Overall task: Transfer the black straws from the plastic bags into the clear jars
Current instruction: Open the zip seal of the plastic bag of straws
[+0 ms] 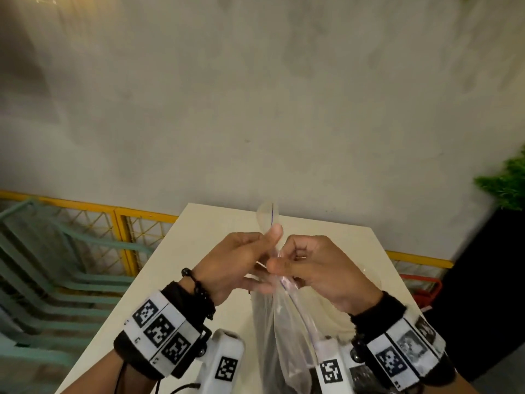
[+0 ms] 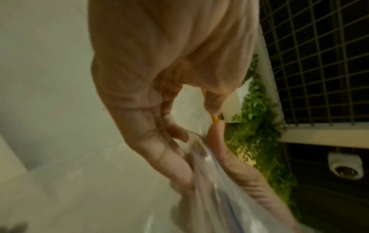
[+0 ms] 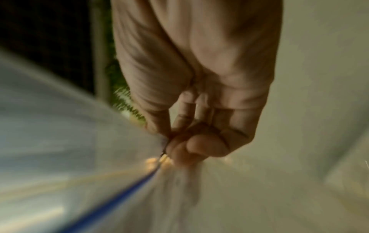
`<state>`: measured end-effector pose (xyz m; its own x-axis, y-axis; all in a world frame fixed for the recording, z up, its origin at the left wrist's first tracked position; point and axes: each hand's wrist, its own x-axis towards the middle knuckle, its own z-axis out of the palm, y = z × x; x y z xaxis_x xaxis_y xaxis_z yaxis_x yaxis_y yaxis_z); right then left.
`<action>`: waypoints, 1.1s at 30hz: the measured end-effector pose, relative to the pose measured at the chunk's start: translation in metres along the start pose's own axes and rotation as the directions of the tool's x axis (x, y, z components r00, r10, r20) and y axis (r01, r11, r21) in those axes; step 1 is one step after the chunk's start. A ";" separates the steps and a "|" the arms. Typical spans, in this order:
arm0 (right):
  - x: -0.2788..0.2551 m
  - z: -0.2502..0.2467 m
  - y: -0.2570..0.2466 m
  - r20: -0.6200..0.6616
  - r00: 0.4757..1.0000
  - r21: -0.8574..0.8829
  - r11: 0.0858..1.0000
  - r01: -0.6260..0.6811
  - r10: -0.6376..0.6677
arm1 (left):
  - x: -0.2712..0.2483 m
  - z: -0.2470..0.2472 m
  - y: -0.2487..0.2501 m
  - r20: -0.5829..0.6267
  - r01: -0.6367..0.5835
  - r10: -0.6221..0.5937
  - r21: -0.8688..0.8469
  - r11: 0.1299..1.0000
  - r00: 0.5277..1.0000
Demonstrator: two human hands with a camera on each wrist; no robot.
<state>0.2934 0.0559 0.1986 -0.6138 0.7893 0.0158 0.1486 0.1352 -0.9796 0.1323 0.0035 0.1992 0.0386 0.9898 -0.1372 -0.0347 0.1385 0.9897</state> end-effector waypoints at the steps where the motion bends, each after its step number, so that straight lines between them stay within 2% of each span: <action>1: 0.000 0.001 0.001 -0.003 1.000 -0.073 0.997 0.026 -0.026 | 0.000 -0.001 0.000 -0.001 -0.016 0.016 0.034 0.999 1.000; 3: 0.000 0.003 0.002 -0.005 0.999 -0.105 0.993 0.048 -0.049 | 0.002 -0.003 -0.003 -0.008 -0.037 0.037 0.005 0.999 0.999; 5: 0.002 0.003 0.001 -0.022 0.999 -0.045 0.999 0.031 -0.032 | 0.004 -0.006 -0.009 -0.009 -0.025 0.023 -0.151 0.988 1.000; 7: 0.006 -0.004 0.003 -0.121 0.992 0.119 0.992 -0.028 0.042 | 0.005 -0.012 -0.011 -0.017 -0.024 0.020 -0.318 0.948 1.000; 9: 0.007 -0.016 0.006 -0.264 0.958 0.248 0.967 -0.049 0.117 | 0.004 -0.023 -0.011 -0.063 -0.032 0.010 -0.361 0.932 0.998; 10: 0.006 -0.021 0.006 -0.315 0.942 0.220 0.974 -0.048 0.117 | 0.003 -0.028 -0.010 -0.098 -0.042 0.010 -0.337 0.941 0.995; 12: 0.000 -0.026 0.007 -0.336 0.940 0.057 0.998 -0.041 0.058 | -0.001 -0.035 -0.007 -0.167 -0.097 0.061 -0.219 0.971 0.984; 14: -0.005 -0.028 0.011 -0.336 0.940 -0.151 0.989 0.004 -0.055 | -0.004 -0.040 -0.007 -0.211 -0.199 0.210 0.071 0.977 0.955; 15: -0.007 -0.031 0.013 -0.349 0.929 -0.257 0.966 0.029 -0.121 | -0.007 -0.044 -0.006 -0.199 -0.242 0.300 0.273 0.931 0.933; 17: -0.009 -0.041 0.015 -0.373 0.899 -0.440 0.897 0.044 -0.228 | -0.014 -0.055 0.005 -0.092 -0.255 0.398 0.633 0.731 0.913; 19: -0.013 -0.050 0.013 -0.355 0.897 -0.540 0.841 0.033 -0.263 | -0.021 -0.065 0.019 0.030 -0.168 0.308 0.887 0.431 0.951; 20: -0.014 -0.053 0.011 -0.322 0.908 -0.577 0.816 0.038 -0.270 | -0.024 -0.067 0.026 0.040 -0.114 0.240 0.946 0.304 0.970; 21: -0.015 -0.056 0.009 -0.280 0.924 -0.602 0.797 0.044 -0.262 | -0.025 -0.070 0.032 0.030 -0.072 0.191 0.973 0.218 0.981; 22: -0.016 -0.059 0.007 -0.244 0.940 -0.613 0.789 0.042 -0.240 | -0.026 -0.070 0.036 0.000 -0.029 0.165 0.984 0.175 0.986; 25: -0.014 -0.063 0.002 -0.172 0.962 -0.614 0.787 0.063 -0.211 | -0.029 -0.070 0.045 -0.088 0.066 0.168 0.989 0.135 0.982; 27: -0.012 -0.060 -0.001 -0.090 0.967 -0.643 0.756 0.126 -0.239 | -0.031 -0.064 0.047 -0.042 0.028 0.273 0.998 0.056 0.961; 29: -0.009 -0.052 -0.002 0.002 0.973 -0.641 0.747 0.178 -0.230 | -0.027 -0.050 0.046 0.063 -0.094 0.360 0.993 0.071 0.931; 31: -0.005 -0.046 -0.003 0.047 0.973 -0.605 0.769 0.207 -0.225 | -0.018 -0.036 0.043 0.162 -0.196 0.261 0.974 0.111 0.952; 33: -0.005 -0.043 -0.002 0.008 0.976 -0.582 0.792 0.183 -0.219 | -0.008 -0.025 0.039 0.218 -0.232 0.116 0.966 0.118 0.969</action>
<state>0.3295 0.0779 0.2089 -0.6376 0.7356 0.2287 0.4567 0.6000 -0.6569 0.1053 0.0015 0.2375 0.2515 0.9678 -0.0092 0.9512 -0.2454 0.1873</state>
